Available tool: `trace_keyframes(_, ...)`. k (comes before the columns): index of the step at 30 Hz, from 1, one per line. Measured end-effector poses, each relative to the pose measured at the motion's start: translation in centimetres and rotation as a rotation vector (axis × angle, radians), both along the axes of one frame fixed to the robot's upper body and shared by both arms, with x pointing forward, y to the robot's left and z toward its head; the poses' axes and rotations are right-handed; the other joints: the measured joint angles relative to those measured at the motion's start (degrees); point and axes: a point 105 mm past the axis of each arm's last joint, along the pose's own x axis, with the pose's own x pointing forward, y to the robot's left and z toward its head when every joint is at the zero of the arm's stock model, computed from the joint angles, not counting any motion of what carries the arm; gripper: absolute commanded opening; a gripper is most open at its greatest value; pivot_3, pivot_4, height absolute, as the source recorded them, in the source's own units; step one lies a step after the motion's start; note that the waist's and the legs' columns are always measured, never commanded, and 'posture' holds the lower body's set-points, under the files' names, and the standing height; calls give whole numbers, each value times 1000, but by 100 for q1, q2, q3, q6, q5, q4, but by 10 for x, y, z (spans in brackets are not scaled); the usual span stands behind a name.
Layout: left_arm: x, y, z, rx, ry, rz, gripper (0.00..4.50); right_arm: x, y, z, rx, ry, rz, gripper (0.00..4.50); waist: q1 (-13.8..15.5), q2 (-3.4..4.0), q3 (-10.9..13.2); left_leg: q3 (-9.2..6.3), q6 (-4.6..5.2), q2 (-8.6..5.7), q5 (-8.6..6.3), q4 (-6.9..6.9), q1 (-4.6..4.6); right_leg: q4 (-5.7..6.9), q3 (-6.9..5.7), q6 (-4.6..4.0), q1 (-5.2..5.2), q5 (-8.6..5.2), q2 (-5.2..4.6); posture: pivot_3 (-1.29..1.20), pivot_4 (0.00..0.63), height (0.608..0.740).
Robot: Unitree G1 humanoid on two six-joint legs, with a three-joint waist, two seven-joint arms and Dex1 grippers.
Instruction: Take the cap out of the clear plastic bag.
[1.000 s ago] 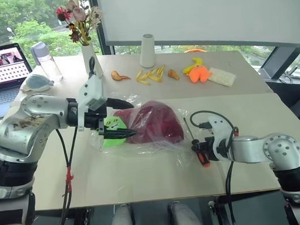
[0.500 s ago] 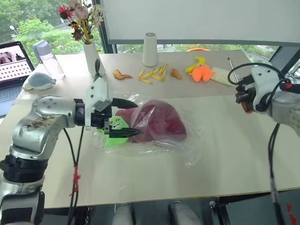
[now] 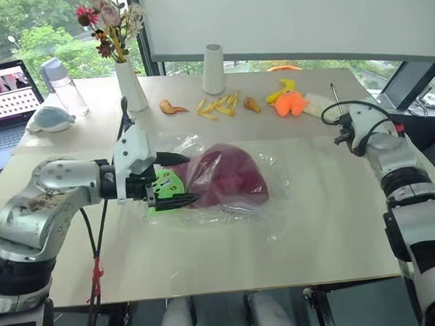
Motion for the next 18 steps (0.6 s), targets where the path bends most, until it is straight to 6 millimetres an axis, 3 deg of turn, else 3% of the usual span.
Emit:
trace_keyframes(2, -2, 0, 1, -1, -9, 14, 4500, -1, -4, 1, 61, -35, -21, 2171, -11, 0, 0, 0, 0, 0, 0, 2, 6, 4, 1, 0, 3, 2, 1, 0, 150, 740)
trace_keyframes(9, 0, 0, -1, -5, -5, 45, 4500, -2, -5, 5, 175, -85, -12, 4449, -78, 0, 0, -1, 0, 1, 0, 4, 26, 3, 1, 0, 26, 2, 3, 0, 150, 740)
trace_keyframes(18, 1, 0, -2, -8, 9, 50, 4500, 0, 6, 6, 249, -91, 77, 4449, -77, 1, 0, -1, 0, 1, 0, 4, 29, 4, 0, 1, 29, 2, 3, 0, 150, 740)
